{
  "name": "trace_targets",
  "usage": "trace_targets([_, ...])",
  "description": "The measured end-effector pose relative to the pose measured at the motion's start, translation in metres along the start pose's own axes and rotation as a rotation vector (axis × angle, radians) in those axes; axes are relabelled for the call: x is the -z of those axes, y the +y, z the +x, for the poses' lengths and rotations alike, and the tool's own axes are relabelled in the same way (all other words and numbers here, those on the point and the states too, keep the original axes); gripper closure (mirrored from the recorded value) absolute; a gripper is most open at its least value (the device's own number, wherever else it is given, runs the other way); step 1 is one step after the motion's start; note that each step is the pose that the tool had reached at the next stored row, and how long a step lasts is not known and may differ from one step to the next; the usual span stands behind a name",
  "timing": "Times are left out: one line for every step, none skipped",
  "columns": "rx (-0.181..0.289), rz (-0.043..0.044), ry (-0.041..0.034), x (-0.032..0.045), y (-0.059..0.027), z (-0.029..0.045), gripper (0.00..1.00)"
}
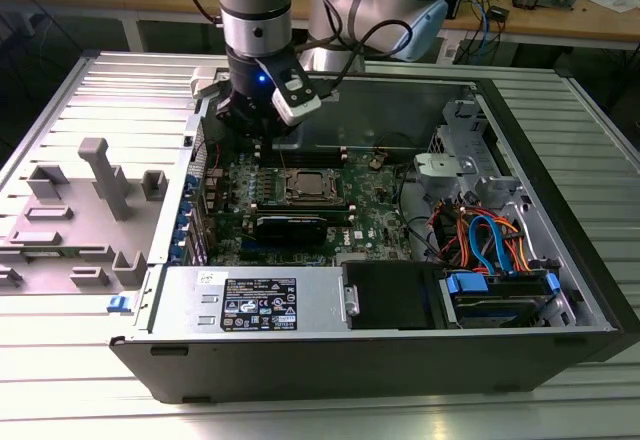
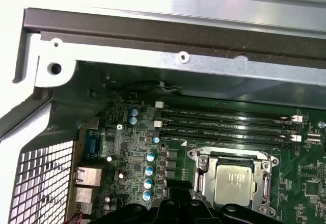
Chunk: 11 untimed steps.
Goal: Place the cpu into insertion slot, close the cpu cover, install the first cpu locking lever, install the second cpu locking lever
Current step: 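Install the first cpu locking lever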
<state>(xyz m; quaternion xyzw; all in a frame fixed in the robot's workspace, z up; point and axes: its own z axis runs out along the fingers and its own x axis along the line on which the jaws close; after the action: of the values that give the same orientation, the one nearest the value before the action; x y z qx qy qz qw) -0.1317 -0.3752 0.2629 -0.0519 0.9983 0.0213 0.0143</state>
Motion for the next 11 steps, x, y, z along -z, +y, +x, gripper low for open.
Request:
trace_targets([0.003, 0.0000, 0.0002, 0.0000, 0.0003, 0.0005, 0.89])
trace_targets([0.005, 0.0000, 0.0004, 0.0000, 0.0007, 0.0005, 0.89])
trace_targets([0.005, 0.0000, 0.0005, 0.0000, 0.0009, 0.0005, 0.89])
trace_targets([0.006, 0.0000, 0.0005, -0.0001, 0.0009, 0.0005, 0.89])
trace_targets([0.006, 0.0000, 0.0005, -0.0001, 0.0009, 0.0005, 0.89])
trace_targets([0.005, 0.0000, 0.0004, -0.0001, 0.0010, 0.0006, 0.89])
trace_targets([0.005, -0.0001, 0.0005, -0.0001, 0.0014, 0.0005, 0.89])
trace_targets([0.005, 0.0000, 0.0005, -0.0001, 0.0019, 0.0004, 0.89])
trace_targets([0.005, 0.0000, 0.0005, -0.0001, 0.0019, 0.0004, 0.89])
trace_targets([0.005, 0.0000, 0.0004, -0.0001, 0.0020, 0.0004, 0.89])
trace_targets([0.005, 0.0000, 0.0004, -0.0001, 0.0020, 0.0004, 0.89])
